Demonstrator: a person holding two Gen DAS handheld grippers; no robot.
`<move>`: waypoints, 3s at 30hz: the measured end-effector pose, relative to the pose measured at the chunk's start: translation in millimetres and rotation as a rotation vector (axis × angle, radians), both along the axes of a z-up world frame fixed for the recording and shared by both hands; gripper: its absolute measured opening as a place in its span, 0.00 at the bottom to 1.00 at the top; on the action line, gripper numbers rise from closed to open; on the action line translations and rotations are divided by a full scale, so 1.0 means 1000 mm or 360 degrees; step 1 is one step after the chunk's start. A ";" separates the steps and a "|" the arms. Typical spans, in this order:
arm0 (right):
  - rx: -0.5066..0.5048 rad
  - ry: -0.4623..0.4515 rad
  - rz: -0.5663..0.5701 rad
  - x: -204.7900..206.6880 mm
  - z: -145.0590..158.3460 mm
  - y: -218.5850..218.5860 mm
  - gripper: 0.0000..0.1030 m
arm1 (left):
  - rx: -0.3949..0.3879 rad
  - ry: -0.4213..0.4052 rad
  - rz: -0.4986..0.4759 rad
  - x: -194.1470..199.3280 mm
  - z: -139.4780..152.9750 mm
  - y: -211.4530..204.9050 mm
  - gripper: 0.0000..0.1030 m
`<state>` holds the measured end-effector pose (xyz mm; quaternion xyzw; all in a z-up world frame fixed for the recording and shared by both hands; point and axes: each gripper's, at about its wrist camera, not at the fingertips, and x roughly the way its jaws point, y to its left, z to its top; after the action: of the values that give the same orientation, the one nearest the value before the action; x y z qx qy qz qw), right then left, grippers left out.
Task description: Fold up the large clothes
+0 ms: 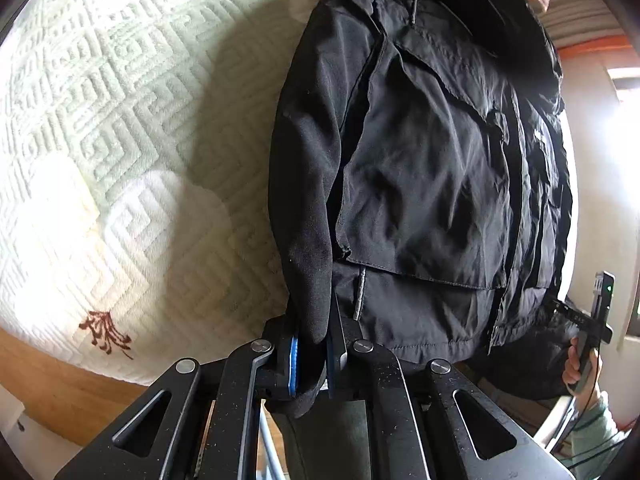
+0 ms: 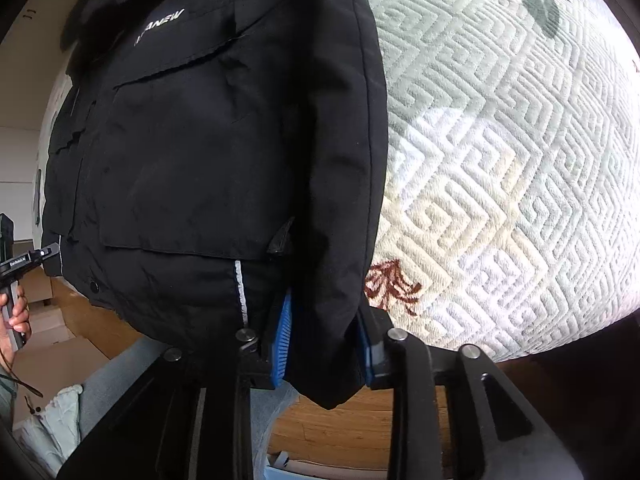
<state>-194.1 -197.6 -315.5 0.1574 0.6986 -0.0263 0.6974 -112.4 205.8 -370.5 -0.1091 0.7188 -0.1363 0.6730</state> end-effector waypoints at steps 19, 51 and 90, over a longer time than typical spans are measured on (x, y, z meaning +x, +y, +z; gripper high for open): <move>0.0101 -0.0215 0.0014 -0.012 0.064 -0.006 0.12 | -0.0155 -0.0218 -0.0027 0.013 0.055 -0.026 0.07; 0.0268 -0.0575 -0.0397 0.344 0.160 -0.157 0.36 | -0.0492 -0.0391 0.0171 0.419 0.115 -0.073 0.21; -0.0481 -0.0741 0.0319 0.428 0.168 0.079 0.74 | -0.0360 -0.0566 -0.0297 0.360 0.175 -0.170 0.71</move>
<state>233.9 -118.5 -147.1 -0.0162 0.5200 -0.0241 0.8537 247.6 35.4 -195.7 -0.0913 0.5759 -0.2948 0.7571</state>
